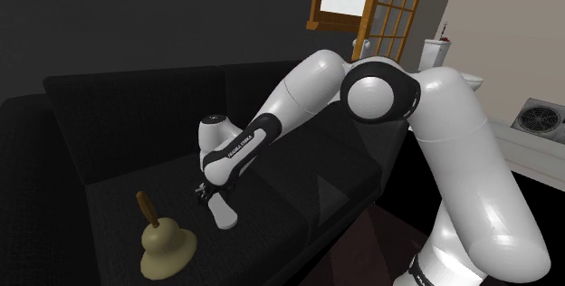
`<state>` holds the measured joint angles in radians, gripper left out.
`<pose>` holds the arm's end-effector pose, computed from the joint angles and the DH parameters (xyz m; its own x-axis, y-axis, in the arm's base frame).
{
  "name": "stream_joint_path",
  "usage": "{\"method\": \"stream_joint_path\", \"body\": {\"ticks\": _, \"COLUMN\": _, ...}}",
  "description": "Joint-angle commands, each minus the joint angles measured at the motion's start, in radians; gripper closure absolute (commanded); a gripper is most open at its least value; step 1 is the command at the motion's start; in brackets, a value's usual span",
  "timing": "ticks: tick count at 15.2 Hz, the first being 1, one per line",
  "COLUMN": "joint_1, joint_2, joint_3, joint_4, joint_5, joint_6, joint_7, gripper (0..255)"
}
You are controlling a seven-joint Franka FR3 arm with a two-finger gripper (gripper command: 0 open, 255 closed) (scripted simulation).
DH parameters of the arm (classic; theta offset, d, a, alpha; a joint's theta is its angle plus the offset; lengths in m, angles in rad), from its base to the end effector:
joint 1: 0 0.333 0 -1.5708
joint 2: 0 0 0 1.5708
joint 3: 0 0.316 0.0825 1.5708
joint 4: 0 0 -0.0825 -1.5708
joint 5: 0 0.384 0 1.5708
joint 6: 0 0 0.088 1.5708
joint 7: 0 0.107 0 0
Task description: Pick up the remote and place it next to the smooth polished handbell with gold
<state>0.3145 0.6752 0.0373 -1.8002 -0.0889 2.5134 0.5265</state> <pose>0.6163 0.2252 0.1739 0.9925 -0.1118 0.0488 -0.1124 -0.9936 0.0083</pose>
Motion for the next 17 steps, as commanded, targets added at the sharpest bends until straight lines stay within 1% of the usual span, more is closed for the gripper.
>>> {"method": "stream_joint_path", "body": {"ticks": 1, "joint_1": 0.000, "joint_2": 0.000, "joint_3": 0.000, "joint_4": 0.000, "joint_5": 0.000, "joint_6": 0.000, "joint_7": 0.000, "gripper": 255}}
{"method": "stream_joint_path", "body": {"ticks": 2, "joint_1": 0.000, "joint_2": 0.000, "joint_3": 0.000, "joint_4": 0.000, "joint_5": 0.000, "joint_6": 0.000, "joint_7": 0.000, "gripper": 255}}
{"method": "stream_joint_path", "body": {"ticks": 3, "joint_1": 0.000, "joint_2": 0.000, "joint_3": 0.000, "joint_4": 0.000, "joint_5": 0.000, "joint_6": 0.000, "joint_7": 0.000, "gripper": 0}}
{"method": "stream_joint_path", "body": {"ticks": 8, "joint_1": 0.000, "joint_2": 0.000, "joint_3": 0.000, "joint_4": 0.000, "joint_5": 0.000, "joint_6": 0.000, "joint_7": 0.000, "gripper": 0}}
{"method": "stream_joint_path", "body": {"ticks": 12, "joint_1": -0.002, "joint_2": -0.100, "joint_3": 0.007, "joint_4": -0.021, "joint_5": 0.007, "joint_6": -0.078, "joint_7": -0.004, "gripper": 0}}
{"method": "stream_joint_path", "body": {"ticks": 17, "joint_1": -0.003, "joint_2": -0.100, "joint_3": 0.007, "joint_4": -0.021, "joint_5": 0.007, "joint_6": -0.078, "joint_7": -0.004, "gripper": 0}}
